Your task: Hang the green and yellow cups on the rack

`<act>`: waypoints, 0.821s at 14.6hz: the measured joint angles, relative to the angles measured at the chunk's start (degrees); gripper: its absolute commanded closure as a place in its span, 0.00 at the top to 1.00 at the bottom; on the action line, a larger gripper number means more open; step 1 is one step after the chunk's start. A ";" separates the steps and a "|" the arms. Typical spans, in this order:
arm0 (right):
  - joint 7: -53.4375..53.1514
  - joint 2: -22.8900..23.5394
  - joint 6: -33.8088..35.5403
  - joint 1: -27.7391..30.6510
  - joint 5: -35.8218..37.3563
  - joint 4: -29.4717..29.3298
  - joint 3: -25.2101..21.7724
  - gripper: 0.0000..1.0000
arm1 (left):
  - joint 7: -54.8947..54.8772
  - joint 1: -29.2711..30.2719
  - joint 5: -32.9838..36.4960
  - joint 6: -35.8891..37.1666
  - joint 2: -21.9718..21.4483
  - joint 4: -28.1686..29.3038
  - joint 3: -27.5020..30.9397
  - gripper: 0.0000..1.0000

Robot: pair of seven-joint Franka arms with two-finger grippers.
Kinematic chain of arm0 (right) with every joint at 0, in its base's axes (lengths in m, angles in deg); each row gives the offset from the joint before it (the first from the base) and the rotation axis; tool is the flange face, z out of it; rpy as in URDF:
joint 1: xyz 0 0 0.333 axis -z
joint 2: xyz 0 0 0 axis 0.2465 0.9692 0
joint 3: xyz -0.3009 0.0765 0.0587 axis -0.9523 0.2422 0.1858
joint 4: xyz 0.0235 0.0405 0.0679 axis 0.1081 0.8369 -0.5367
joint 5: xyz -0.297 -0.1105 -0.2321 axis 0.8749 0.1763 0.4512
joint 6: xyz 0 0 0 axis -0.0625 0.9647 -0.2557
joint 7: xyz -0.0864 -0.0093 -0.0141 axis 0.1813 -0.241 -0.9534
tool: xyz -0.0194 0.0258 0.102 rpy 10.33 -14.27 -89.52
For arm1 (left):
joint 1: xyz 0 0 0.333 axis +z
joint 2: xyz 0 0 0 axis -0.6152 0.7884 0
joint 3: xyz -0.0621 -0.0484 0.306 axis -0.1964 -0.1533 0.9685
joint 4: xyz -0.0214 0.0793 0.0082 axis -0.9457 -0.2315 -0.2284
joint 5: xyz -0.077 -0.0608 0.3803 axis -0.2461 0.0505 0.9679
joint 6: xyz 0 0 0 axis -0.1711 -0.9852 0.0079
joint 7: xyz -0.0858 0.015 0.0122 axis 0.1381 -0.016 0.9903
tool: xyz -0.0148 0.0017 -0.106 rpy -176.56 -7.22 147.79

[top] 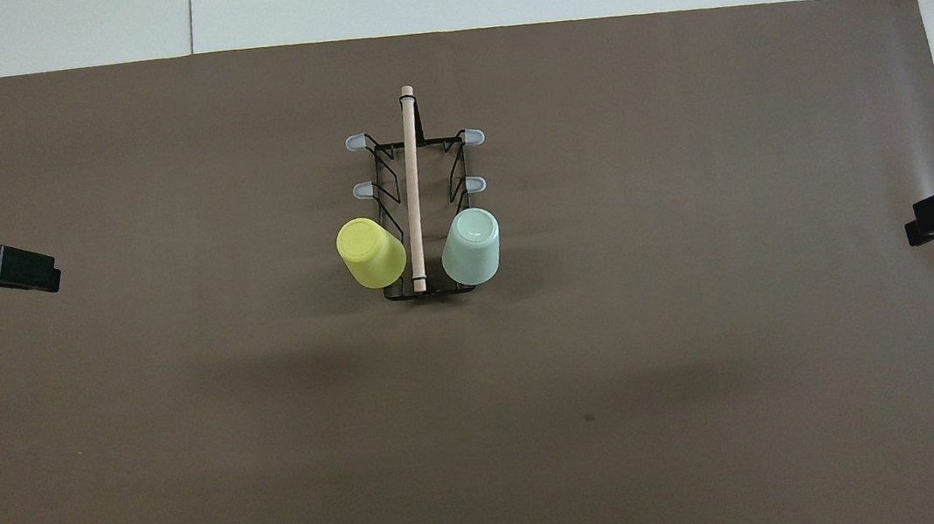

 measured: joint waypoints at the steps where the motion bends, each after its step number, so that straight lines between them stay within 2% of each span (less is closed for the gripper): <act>1: 0.38 0.00 0.00 -0.13 0.56 -0.07 0.12 1.00 | -0.10 -0.03 0.00 0.60 -0.40 -0.04 -0.03 1.00; 12: 0.60 -0.41 0.00 -1.25 1.69 -0.67 0.66 1.00 | -0.19 4.19 -0.02 4.29 -1.65 1.15 -5.85 1.00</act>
